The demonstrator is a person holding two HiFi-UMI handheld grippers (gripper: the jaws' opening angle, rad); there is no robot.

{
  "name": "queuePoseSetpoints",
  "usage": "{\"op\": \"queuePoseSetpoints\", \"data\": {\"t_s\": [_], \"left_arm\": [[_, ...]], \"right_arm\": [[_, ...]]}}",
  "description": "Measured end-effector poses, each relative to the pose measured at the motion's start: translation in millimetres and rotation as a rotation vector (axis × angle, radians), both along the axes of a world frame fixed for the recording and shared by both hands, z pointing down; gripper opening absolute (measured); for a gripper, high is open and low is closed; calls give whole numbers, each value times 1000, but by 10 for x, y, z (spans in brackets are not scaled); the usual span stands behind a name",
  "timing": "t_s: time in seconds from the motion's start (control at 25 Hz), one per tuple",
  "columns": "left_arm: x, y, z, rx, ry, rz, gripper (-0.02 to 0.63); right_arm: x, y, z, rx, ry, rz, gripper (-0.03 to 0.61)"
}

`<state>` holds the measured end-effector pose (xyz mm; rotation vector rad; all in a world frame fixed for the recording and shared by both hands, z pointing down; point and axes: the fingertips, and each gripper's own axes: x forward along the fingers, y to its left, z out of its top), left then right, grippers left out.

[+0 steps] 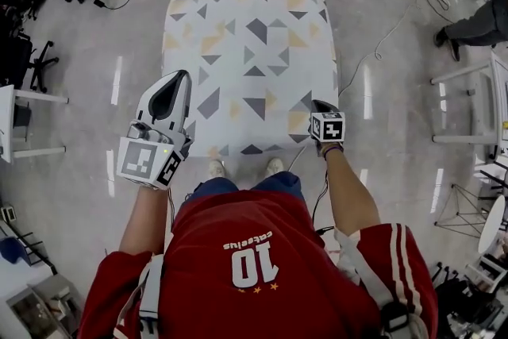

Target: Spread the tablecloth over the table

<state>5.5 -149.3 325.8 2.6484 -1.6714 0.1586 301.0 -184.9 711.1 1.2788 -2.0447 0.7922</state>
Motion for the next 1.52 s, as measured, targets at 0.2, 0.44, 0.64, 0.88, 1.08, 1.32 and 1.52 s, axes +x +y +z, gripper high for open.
{"op": "queuePoseSetpoints", "data": {"t_s": [0.2, 0.44, 0.64, 0.88, 1.08, 1.32, 1.52], "left_arm": [[-126, 3, 90, -24, -20, -50, 5], [-175, -18, 106, -22, -37, -69, 5], [-237, -48, 176, -36, -35, -87, 5], [-246, 37, 206, -48, -47, -94, 5], [-304, 94, 213, -45, -45, -109, 5], [-422, 132, 153, -41, -36, -120, 5], [-499, 167, 85, -19, -24, -111, 5]], "right_arm": [[38, 88, 410, -86, 81, -30, 12], [119, 125, 657, -134, 114, 0, 12], [132, 106, 672, -111, 116, 6, 14], [190, -3, 691, -123, 123, 24, 12], [224, -86, 652, -119, 128, 16, 14], [318, -19, 517, -50, 71, 85, 14], [271, -50, 127, 40, 11, 101, 12]]}}
